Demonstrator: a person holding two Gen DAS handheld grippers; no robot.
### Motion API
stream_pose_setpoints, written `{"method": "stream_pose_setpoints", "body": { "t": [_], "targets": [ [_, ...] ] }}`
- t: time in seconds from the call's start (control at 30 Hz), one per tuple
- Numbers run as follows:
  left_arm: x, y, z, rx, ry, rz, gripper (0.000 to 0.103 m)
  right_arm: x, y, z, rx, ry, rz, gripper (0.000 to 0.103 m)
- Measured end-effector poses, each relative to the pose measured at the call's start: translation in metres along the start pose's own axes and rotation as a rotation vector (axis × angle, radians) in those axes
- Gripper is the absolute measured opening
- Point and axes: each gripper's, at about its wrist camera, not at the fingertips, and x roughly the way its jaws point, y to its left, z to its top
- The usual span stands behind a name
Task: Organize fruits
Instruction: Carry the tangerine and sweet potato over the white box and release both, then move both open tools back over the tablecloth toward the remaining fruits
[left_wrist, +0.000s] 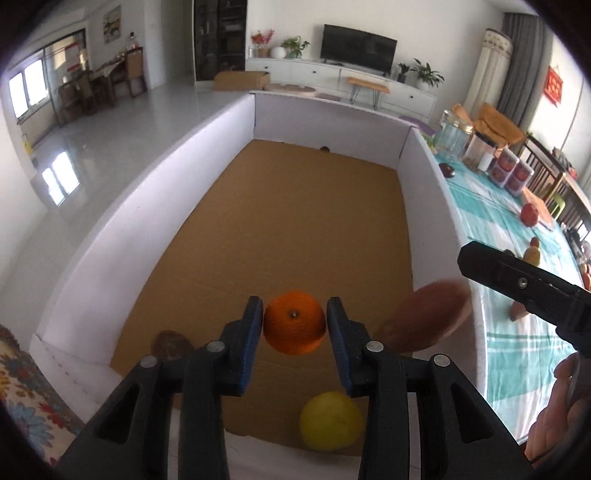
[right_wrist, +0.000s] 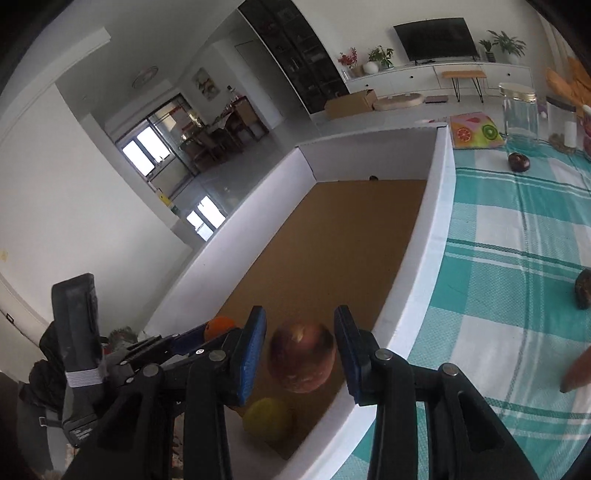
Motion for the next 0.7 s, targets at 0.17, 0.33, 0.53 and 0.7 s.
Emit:
{"method": "stream_pose_setpoints", "body": {
  "t": [0.17, 0.33, 0.53, 0.7],
  "targets": [
    [-0.012, -0.009, 0.006, 0.004, -0.089, 0.068, 0.094, -0.046, -0.013, -0.002, -0.016, -0.122, -0.056, 0.085],
    [-0.026, -0.043, 0.011, -0.009, -0.168, -0.048, 0.096, -0.111, -0.066, -0.028, 0.027, -0.25, -0.283, 0.1],
    [-0.038, -0.133, -0.003, 0.099, -0.152, -0.31, 0.097, -0.17, -0.169, -0.087, 0.116, -0.287, -0.695, 0.101],
    [-0.023, -0.214, -0.032, 0.231, -0.041, -0.446, 0.097, -0.198, -0.241, -0.138, 0.273, -0.281, -0.88, 0.101]
  ]
}}
